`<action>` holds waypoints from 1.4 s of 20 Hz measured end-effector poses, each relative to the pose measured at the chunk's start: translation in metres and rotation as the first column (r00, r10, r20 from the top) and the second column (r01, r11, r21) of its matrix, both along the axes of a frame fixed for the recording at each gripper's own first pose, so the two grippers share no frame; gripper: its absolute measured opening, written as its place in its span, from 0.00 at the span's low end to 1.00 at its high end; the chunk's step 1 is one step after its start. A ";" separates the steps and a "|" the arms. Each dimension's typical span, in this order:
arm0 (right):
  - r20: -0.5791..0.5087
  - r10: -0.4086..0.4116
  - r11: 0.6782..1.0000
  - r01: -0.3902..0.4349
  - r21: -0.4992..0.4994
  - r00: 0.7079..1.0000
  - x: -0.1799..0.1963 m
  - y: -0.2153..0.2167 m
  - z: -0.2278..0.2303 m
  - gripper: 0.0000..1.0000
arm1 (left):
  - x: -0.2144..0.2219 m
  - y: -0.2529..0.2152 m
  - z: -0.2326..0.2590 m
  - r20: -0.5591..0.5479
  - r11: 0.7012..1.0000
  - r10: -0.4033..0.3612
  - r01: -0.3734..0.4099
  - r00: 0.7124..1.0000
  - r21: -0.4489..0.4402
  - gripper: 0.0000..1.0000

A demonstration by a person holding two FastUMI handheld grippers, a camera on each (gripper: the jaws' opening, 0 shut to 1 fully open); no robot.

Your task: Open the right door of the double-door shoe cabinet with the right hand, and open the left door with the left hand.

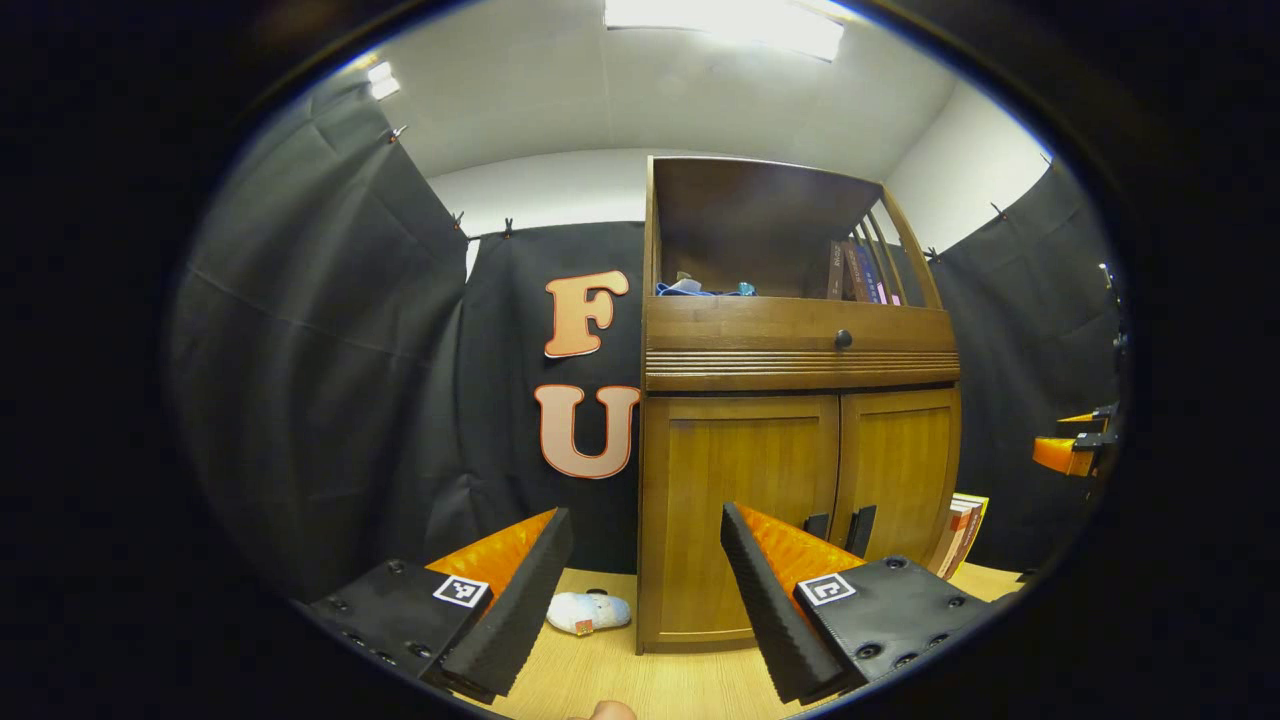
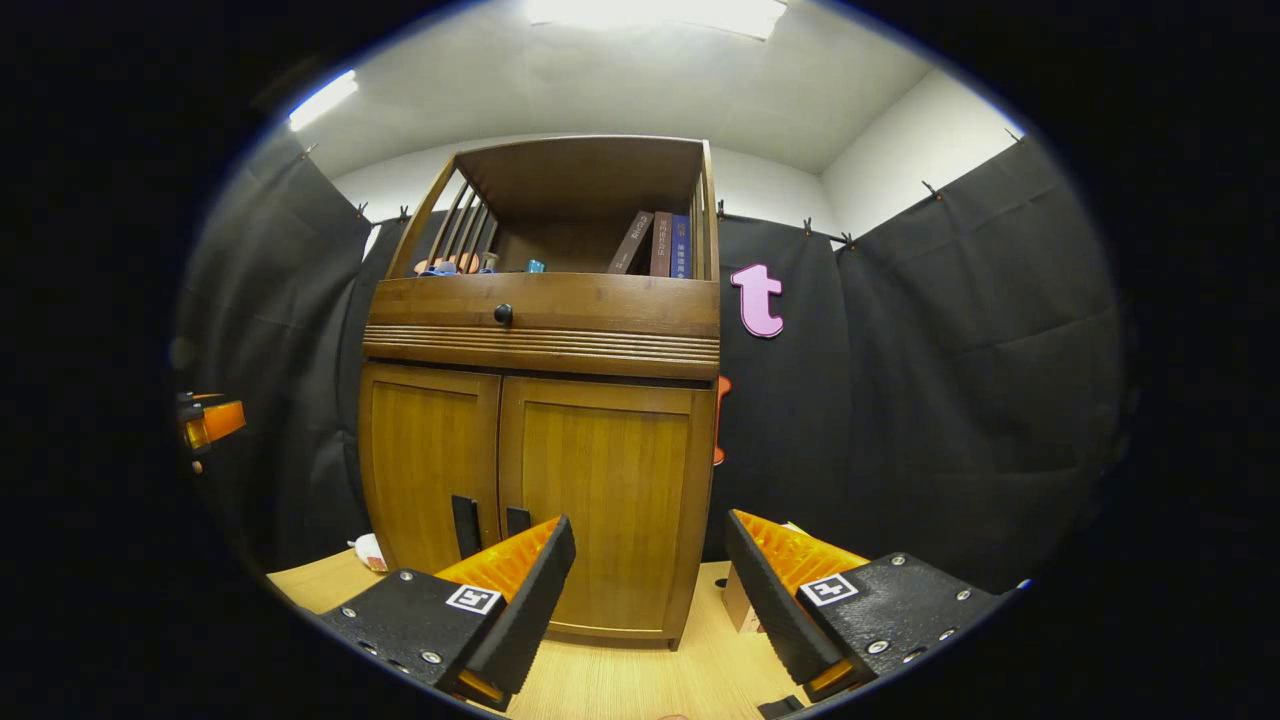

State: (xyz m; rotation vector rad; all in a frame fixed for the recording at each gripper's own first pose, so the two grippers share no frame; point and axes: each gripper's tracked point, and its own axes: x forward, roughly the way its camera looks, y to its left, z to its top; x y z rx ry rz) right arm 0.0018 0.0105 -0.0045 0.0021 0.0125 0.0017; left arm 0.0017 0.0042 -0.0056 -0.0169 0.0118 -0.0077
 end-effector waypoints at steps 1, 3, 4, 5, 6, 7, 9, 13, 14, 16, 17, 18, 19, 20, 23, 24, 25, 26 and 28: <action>-0.002 0.000 1.000 0.000 0.003 1.000 0.001 0.001 -0.001 0.93 | 0.000 0.000 0.000 0.001 1.000 0.001 -0.001 1.000 0.003 0.96; -0.004 -0.001 1.000 0.001 0.000 1.000 0.002 0.003 -0.002 0.93 | 0.000 0.000 -0.001 -0.001 1.000 0.007 -0.007 1.000 0.007 0.96; -0.006 -0.001 1.000 0.001 0.000 1.000 0.003 0.004 -0.004 0.93 | 0.000 0.000 -0.001 -0.002 1.000 0.009 -0.009 1.000 0.007 0.96; -0.011 0.004 1.000 -0.004 0.000 1.000 0.004 0.006 -0.006 0.93 | 0.001 -0.001 -0.002 -0.003 1.000 0.010 -0.010 1.000 0.006 0.94; -0.018 0.012 1.000 -0.012 0.003 1.000 0.005 0.010 -0.010 0.93 | 0.000 0.000 -0.002 -0.003 1.000 0.013 -0.013 1.000 0.003 0.96; -0.025 0.020 1.000 -0.020 0.008 0.999 0.007 0.013 -0.012 0.93 | 0.000 -0.001 -0.002 -0.005 1.000 0.008 -0.008 1.000 -0.001 0.95; -0.030 0.029 0.999 -0.028 0.022 0.999 0.013 0.017 -0.018 0.93 | 0.000 0.000 -0.005 -0.013 1.000 -0.001 0.001 1.000 -0.007 0.99; -0.032 0.050 0.998 -0.048 0.046 0.998 0.034 0.034 -0.033 0.93 | 0.001 -0.001 -0.007 -0.017 1.000 0.008 -0.008 1.000 0.002 0.96; -0.027 0.055 0.997 -0.054 0.051 0.998 0.040 0.040 -0.037 0.93 | 0.001 -0.002 -0.007 -0.017 1.000 0.010 -0.010 1.000 0.005 0.99; -0.022 0.073 0.995 -0.071 0.067 0.997 0.052 0.054 -0.047 0.93 | 0.001 -0.002 -0.008 -0.011 1.000 0.006 -0.006 1.000 0.005 0.99; -0.024 0.088 0.993 -0.086 0.077 0.996 0.059 0.063 -0.052 0.93 | 0.000 -0.003 -0.008 -0.011 1.000 0.000 0.000 1.000 0.000 0.99; -0.031 0.099 0.992 -0.096 0.084 0.995 0.066 0.072 -0.060 0.93 | -0.001 -0.001 -0.010 -0.013 1.000 -0.004 0.004 1.000 -0.004 0.97; -0.042 0.106 0.991 -0.102 0.088 0.993 0.073 0.080 -0.069 0.93 | 0.000 0.000 -0.011 -0.015 1.000 -0.004 0.004 1.000 -0.006 0.96; -0.053 0.112 0.991 -0.108 0.085 0.992 0.081 0.087 -0.079 0.93 | 0.000 0.000 -0.013 -0.018 1.000 -0.002 0.002 1.000 -0.005 0.95; -0.085 0.130 0.990 -0.125 0.063 0.988 0.102 0.112 -0.103 0.93 | 0.002 0.001 -0.016 -0.025 1.000 0.002 -0.002 1.000 -0.002 0.96; -0.097 0.136 0.990 -0.131 0.060 0.986 0.110 0.119 -0.112 0.93 | 0.002 0.002 -0.018 -0.028 1.000 0.004 -0.004 1.000 -0.002 0.96; -0.105 0.142 0.989 -0.136 0.062 0.984 0.119 0.126 -0.120 0.93 | 0.002 0.004 -0.019 -0.029 1.000 0.006 -0.006 1.000 -0.002 0.99; -0.108 0.141 0.989 -0.135 0.064 0.984 0.128 0.130 -0.128 0.93 | 0.001 0.006 -0.022 -0.031 1.000 0.010 -0.010 0.999 -0.001 0.99; -0.100 0.125 0.991 -0.120 0.058 0.987 0.146 0.130 -0.140 0.93 | -0.004 0.014 -0.024 -0.032 1.000 0.021 -0.021 0.999 0.003 0.99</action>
